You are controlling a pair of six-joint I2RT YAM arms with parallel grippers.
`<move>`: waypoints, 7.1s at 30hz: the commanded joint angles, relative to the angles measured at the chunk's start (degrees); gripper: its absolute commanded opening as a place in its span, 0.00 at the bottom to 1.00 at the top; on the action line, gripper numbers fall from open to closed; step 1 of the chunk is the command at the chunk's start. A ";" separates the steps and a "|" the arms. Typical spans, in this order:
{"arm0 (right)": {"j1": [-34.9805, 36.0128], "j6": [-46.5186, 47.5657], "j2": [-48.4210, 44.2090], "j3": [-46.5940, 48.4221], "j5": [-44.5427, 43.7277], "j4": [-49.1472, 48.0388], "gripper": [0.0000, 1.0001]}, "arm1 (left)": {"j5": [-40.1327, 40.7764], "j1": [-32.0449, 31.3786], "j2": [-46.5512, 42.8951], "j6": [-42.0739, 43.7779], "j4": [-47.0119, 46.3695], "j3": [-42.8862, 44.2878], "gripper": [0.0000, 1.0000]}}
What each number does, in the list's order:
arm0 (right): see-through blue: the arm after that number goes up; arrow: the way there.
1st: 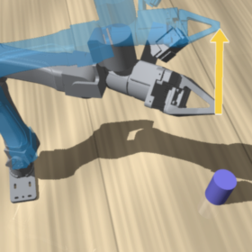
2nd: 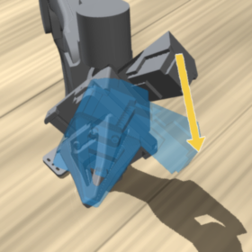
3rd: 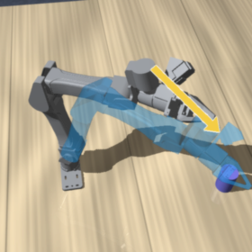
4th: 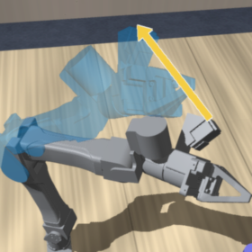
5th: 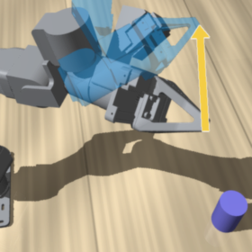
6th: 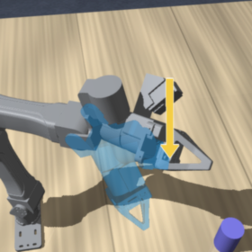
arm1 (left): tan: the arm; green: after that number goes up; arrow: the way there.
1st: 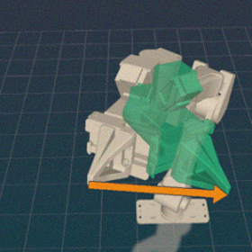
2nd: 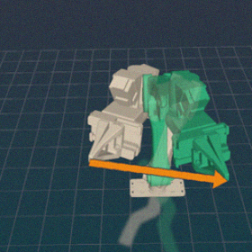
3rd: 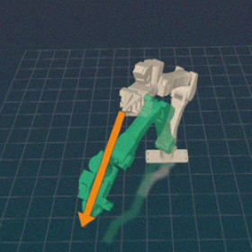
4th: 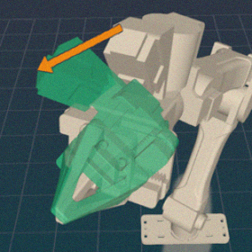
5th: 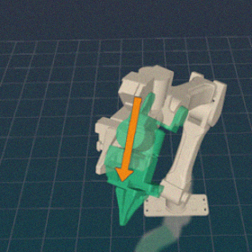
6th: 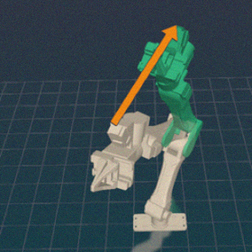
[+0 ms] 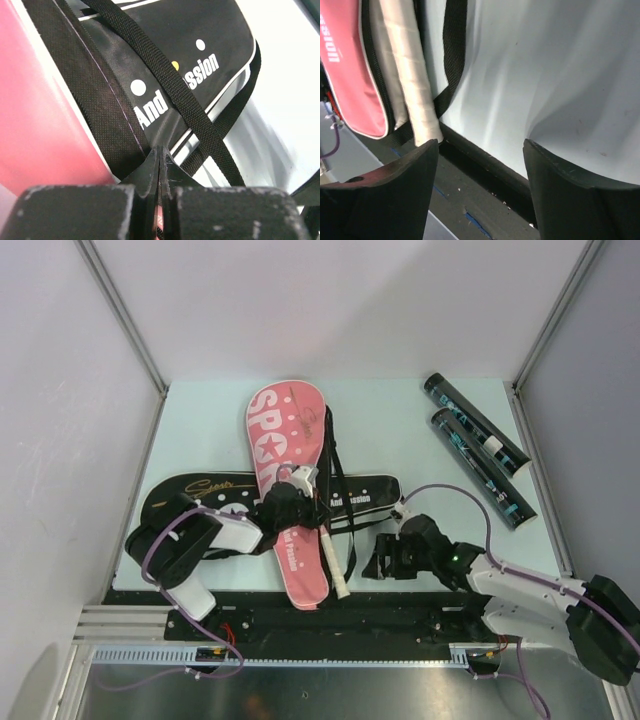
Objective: Pack up the badminton gear
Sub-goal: Adjust the racket in the racket bag.
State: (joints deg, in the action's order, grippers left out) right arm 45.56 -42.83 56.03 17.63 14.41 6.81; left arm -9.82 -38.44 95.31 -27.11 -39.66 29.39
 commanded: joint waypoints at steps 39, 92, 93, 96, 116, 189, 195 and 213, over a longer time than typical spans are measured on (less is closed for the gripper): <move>11.13 10.40 34.84 23.24 2.10 -21.14 0.58 | -10.57 14.53 -53.91 -13.67 35.44 -14.97 0.70; -1.52 10.48 20.70 40.02 -2.29 -8.31 0.00 | -12.91 -0.68 -44.60 1.10 44.07 14.46 0.66; -2.05 10.75 20.52 40.64 -1.85 -8.04 0.00 | -13.98 -0.68 -44.33 0.66 43.18 15.43 0.69; -3.19 11.53 19.91 43.53 -0.79 -7.95 0.00 | -18.97 -0.68 -40.48 -0.75 42.30 19.29 0.68; -7.59 4.95 19.55 52.16 3.87 -8.48 0.00 | -19.18 -0.76 -36.41 -8.13 27.97 13.77 0.47; -4.78 -21.68 29.58 24.47 5.20 -43.20 0.00 | -29.01 0.64 -38.61 -13.31 24.89 14.04 0.00; -3.47 -26.52 30.28 27.10 -2.71 -45.58 0.00 | -31.75 0.56 -42.48 -17.62 25.51 6.74 0.00; -4.60 -17.82 37.83 36.68 -10.64 -46.53 0.00 | -38.94 -4.28 -41.34 -22.36 22.61 6.12 0.00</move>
State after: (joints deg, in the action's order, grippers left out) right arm 46.81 -65.63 92.58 48.58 14.33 -28.86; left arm -34.33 -39.94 57.10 -45.25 -12.80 35.38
